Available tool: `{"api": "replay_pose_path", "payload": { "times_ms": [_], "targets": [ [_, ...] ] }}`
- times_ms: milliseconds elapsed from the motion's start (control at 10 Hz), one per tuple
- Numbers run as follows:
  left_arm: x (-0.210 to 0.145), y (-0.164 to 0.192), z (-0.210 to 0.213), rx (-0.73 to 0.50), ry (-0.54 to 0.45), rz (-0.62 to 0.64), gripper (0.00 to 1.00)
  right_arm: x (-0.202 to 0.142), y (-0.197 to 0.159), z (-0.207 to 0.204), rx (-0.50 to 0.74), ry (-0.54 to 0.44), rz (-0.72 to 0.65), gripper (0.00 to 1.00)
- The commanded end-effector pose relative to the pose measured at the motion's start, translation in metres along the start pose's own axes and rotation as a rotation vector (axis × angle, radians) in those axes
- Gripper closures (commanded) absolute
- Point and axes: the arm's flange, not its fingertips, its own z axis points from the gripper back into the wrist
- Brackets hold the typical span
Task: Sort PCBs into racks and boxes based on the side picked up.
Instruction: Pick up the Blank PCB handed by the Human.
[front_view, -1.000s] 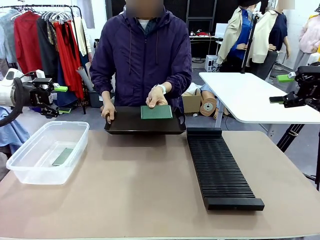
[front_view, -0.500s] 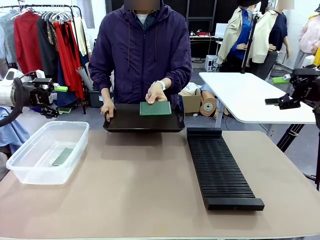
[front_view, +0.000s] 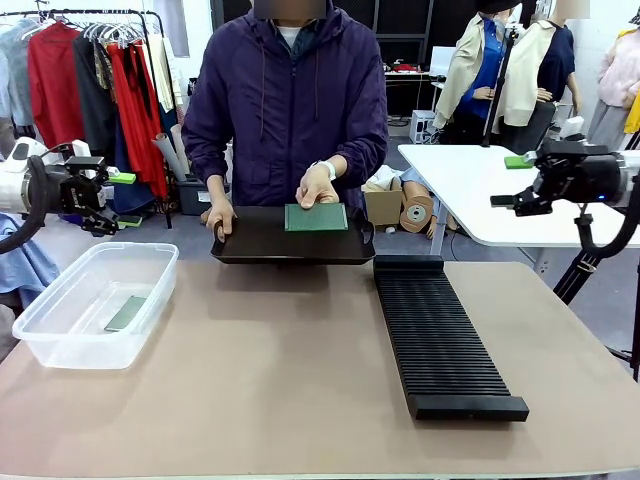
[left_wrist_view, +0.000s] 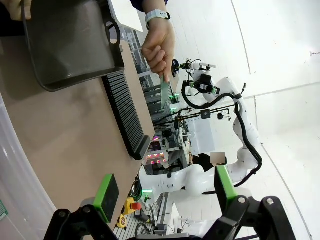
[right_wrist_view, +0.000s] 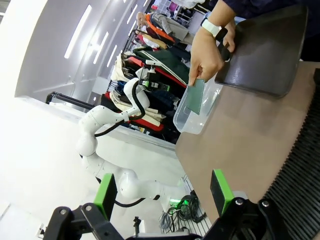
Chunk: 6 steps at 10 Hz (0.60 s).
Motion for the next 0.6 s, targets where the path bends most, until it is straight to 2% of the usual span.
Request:
{"api": "replay_pose_path", "payload": {
  "times_ms": [0, 500],
  "targets": [
    [0.001, -0.001, 0.001, 0.003, -0.003, -0.003, 0.00, 0.022, -0.015, -0.017, -0.008, 0.023, 0.022, 0.00],
    [0.001, -0.001, 0.001, 0.003, -0.003, -0.003, 0.00, 0.062, -0.081, -0.062, -0.010, 0.071, 0.001, 0.00]
  ]
}}
